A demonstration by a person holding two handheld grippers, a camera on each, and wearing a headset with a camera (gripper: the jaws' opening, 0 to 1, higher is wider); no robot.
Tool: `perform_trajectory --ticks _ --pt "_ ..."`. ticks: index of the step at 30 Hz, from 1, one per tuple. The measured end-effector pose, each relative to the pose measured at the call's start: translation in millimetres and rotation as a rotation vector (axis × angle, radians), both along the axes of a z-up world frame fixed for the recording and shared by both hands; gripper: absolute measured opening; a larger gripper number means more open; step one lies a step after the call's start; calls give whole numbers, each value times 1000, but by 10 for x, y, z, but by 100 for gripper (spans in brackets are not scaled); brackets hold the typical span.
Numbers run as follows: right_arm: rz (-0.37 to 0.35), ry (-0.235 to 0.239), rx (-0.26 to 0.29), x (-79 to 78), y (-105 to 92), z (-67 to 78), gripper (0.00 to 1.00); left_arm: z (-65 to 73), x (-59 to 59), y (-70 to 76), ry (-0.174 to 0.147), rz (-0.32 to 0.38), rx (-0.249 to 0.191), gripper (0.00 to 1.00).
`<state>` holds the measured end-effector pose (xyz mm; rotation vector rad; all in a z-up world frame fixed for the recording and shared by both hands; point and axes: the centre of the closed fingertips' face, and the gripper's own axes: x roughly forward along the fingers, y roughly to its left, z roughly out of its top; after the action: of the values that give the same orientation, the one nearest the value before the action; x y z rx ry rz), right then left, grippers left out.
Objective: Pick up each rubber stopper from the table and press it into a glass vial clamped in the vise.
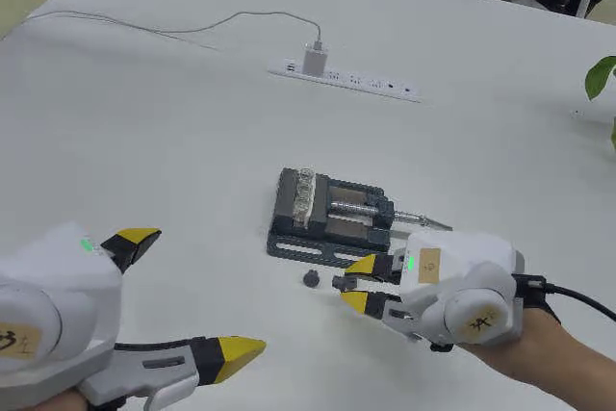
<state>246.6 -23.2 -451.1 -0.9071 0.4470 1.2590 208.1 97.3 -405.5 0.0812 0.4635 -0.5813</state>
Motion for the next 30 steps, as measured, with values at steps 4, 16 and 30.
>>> perform_trajectory --ticks 4,16,30 --pt "8 22 2 -57 -27 63 7 11 29 -76 -6 -42 17 92" --pt "26 108 32 -169 3 360 7 75 124 -458 -39 -209 72 91" --pt "104 191 -62 -339 36 435 7 77 95 -796 -93 -423 183 74"
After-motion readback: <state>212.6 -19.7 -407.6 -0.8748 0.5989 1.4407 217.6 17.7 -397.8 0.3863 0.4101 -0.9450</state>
